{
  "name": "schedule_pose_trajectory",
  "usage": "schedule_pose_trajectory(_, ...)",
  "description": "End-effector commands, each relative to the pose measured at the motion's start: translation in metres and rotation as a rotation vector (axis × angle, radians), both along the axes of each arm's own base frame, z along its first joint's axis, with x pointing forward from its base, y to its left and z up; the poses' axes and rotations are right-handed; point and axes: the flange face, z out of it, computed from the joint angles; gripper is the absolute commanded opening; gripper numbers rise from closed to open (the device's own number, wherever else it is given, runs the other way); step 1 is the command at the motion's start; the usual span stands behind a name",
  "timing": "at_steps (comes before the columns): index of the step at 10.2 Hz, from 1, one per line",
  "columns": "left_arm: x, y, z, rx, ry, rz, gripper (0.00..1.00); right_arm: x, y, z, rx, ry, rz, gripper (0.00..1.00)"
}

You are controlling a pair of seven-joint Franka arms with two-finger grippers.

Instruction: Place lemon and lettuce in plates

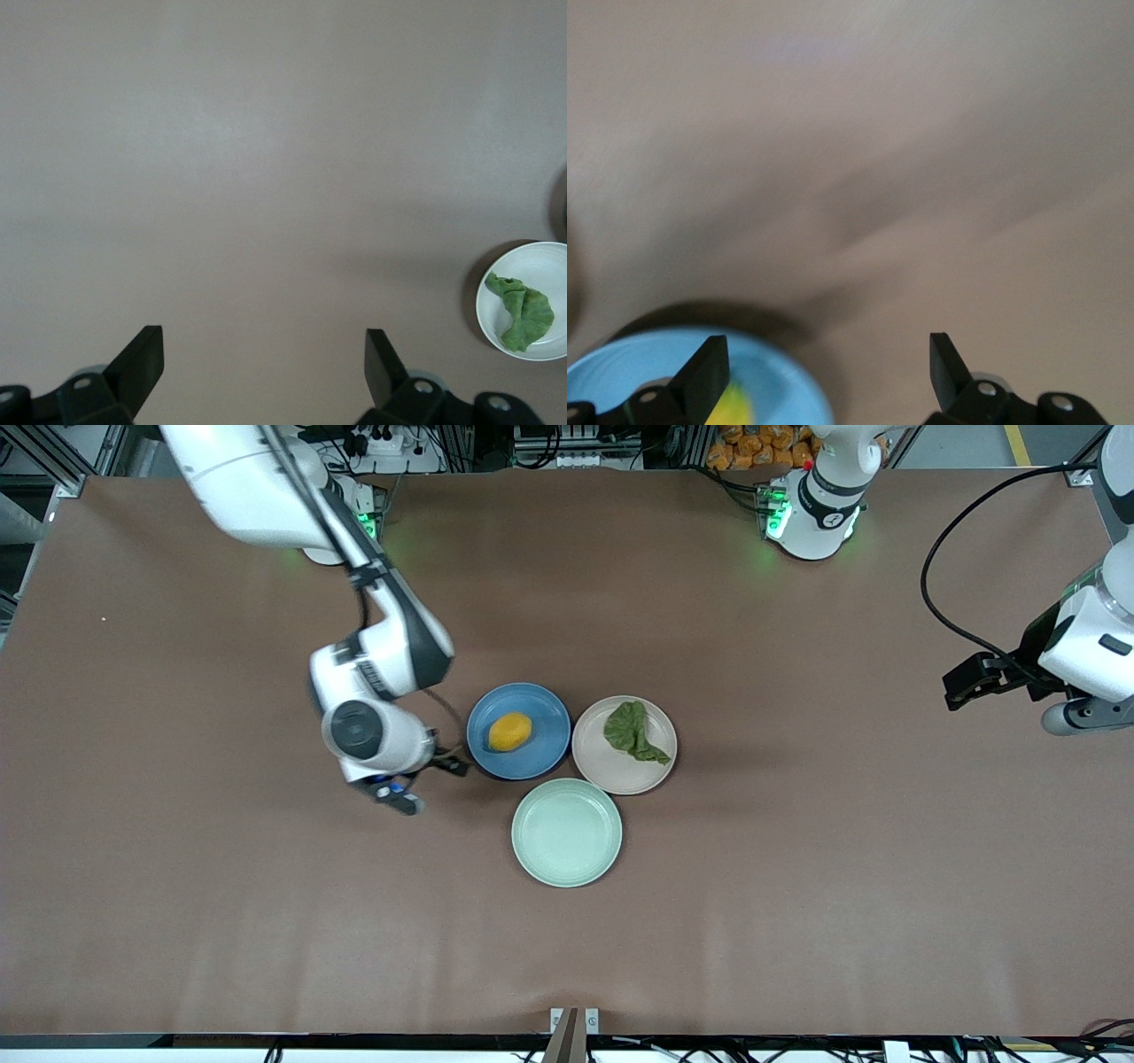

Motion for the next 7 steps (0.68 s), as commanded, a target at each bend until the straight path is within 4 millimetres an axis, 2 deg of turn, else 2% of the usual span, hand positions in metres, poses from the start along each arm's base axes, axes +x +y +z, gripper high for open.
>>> schedule_pose_trajectory(1,-0.014,-0.002,0.017,-0.009,-0.014,-0.010,1.00,0.019,-0.076,0.007,0.031,0.010,0.101,1.00)
schedule_pose_trajectory(4,-0.018,0.002,0.024,-0.051,-0.020,0.002,1.00,0.047,-0.195,0.000,0.084,-0.042,0.249,1.00)
schedule_pose_trajectory(5,-0.018,0.002,0.024,-0.082,-0.017,0.002,1.00,0.052,-0.219,0.000,0.089,-0.072,0.293,1.00)
schedule_pose_trajectory(6,-0.018,0.002,0.024,-0.088,-0.016,0.001,1.00,0.055,-0.230,0.002,0.070,-0.094,0.331,1.00)
schedule_pose_trajectory(7,-0.020,0.000,0.028,-0.101,-0.021,-0.001,1.00,0.055,-0.231,0.007,0.045,-0.103,0.357,1.00)
